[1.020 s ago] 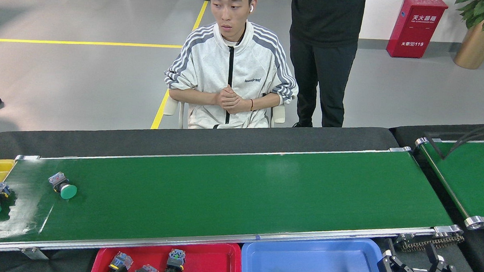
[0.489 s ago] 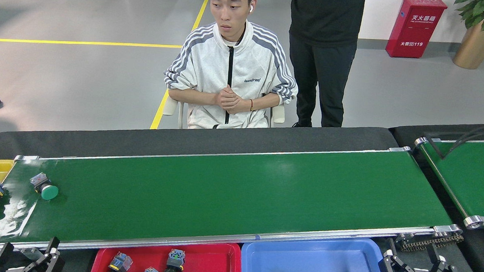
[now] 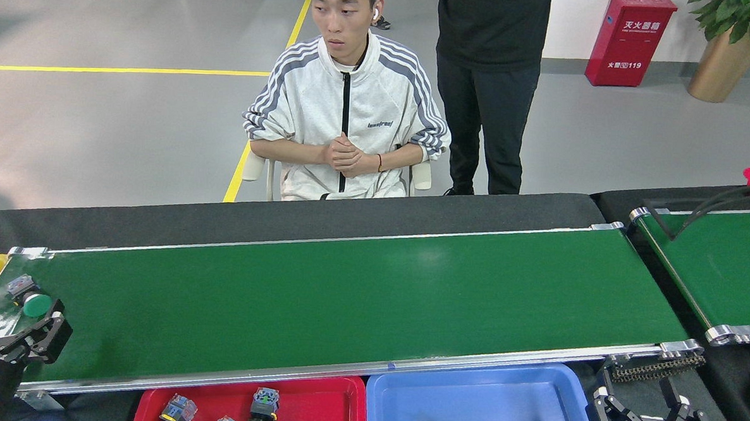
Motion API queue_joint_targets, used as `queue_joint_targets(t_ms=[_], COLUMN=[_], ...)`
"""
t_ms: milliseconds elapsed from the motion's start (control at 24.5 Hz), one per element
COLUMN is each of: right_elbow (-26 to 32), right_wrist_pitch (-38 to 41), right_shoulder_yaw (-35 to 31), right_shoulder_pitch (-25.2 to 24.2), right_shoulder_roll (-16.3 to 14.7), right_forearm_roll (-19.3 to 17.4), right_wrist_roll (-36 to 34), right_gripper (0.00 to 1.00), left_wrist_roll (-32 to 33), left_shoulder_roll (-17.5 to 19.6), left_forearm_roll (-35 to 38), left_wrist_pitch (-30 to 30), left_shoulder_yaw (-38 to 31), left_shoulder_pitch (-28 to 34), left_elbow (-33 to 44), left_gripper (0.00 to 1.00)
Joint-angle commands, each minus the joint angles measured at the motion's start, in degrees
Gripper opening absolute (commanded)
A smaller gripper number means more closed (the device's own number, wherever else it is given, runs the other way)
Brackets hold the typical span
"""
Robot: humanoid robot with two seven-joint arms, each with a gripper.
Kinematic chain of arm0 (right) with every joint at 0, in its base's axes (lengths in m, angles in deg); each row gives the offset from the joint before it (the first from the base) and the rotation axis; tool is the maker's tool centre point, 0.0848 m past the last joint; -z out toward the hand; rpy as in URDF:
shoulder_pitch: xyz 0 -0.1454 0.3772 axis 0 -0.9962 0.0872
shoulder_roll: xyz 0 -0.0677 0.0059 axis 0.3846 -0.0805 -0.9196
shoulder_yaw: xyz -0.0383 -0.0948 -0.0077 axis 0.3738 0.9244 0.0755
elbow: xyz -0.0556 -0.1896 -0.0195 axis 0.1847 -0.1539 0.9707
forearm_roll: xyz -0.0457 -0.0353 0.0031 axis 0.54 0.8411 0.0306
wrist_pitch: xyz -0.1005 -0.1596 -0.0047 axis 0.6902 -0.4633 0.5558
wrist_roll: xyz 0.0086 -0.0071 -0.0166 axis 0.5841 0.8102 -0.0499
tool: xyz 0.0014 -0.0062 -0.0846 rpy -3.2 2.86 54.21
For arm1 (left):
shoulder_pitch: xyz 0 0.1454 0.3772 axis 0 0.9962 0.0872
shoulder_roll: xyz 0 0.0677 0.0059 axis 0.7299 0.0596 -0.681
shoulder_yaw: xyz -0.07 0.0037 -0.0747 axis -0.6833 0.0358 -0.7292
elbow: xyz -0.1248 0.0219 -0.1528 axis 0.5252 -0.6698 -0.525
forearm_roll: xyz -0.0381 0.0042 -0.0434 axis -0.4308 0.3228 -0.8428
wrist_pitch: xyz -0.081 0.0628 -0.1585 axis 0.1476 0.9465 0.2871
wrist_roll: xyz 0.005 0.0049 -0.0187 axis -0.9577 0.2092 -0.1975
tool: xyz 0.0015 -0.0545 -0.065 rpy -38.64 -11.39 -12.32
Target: Pick switch part from conveyor to tray
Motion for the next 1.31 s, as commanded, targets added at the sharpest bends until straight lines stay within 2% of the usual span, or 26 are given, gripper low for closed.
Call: queue_joint_targets(t_ms=[0,204,367,449,530,571,653,693,734,816,856,979,1101,1183,1264], right_elbow=[0.8,0.8,0.2,-1.1,-2.3,-2.6,-2.7,-2.7,-2.7,-2.7,-2.6,-2.6,-2.6,-2.6,-2.6], right_wrist_pitch=[0.4,0.4,0.4,0.4,0.2,0.2,0.3,0.2,0.2,0.3,0.3,0.2,0.2,0.1,-0.1], right_shoulder_yaw=[-0.2,0.3,3.0,4.9,6.6,6.8,7.1,7.1,7.1,7.1,7.1,7.1,6.9,6.3,5.2], right_shoulder_pitch=[0.7,1.8,4.3,6.4,8.1,8.6,8.8,8.8,8.8,8.8,8.7,8.4,8.0,7.4,6.6], right_shoulder_roll=[-0.3,-0.4,-0.3,-0.3,-0.2,-0.2,-0.2,-0.2,-0.1,-0.1,-0.1,-0.1,-0.1,-0.1,-0.1], right_forearm_roll=[0.0,0.0,0.2,0.3,0.3,0.3,0.3,0.4,0.4,0.4,0.4,0.4,0.3,0.3,0.2], right_wrist_roll=[-0.1,-0.1,0.7,0.7,0.8,0.8,0.8,0.9,1.0,1.1,1.1,1.1,1.0,1.0,0.9], right_gripper=[0.99,0.99,0.99,0.99,0.99,0.99,0.99,0.99,0.99,0.99,0.99,0.99,0.99,0.99,0.99], left_wrist_roll=[-0.9,-1.6,-7.5,-10.8,-13.1,-13.6,-14.6,-14.9,-15.1,-15.1,-15.2,-16.8,-17.4,-17.4,-16.8], left_shoulder_roll=[1.8,5.3,7.7,9.5,10.4,10.5,10.8,10.8,10.8,10.8,10.7,10.6,10.1,8.8,7.0], left_forearm_roll=[0.1,0.0,0.1,-0.1,-0.2,-0.2,-0.3,-0.4,-0.5,-0.7,-0.8,-0.8,-0.8,-0.8,-0.8], left_wrist_pitch=[1.7,3.4,10.6,17.3,20.9,21.4,21.7,21.6,20.8,20.6,20.6,19.8,16.8,14.3,9.9], left_shoulder_yaw=[0.6,1.7,3.4,7.8,10.2,10.3,10.4,10.4,10.4,10.4,10.4,10.5,10.6,10.6,10.6], left_shoulder_pitch=[-3.1,-6.4,-8.5,-11.9,-14.6,-15.9,-17.5,-17.5,-17.5,-17.5,-17.5,-17.3,-15.2,-11.8,-6.7], left_elbow=[-3.2,-12.4,-21.6,-27.4,-33.9,-35.8,-37.8,-37.8,-37.8,-37.8,-37.6,-36.9,-32.3,-24.8,-13.7], left_gripper=[1.0,1.0,0.99,0.95,0.92,0.9,0.77,0.65,0.49,0.28,0.21,0.11,0.09,0.09,0.09])
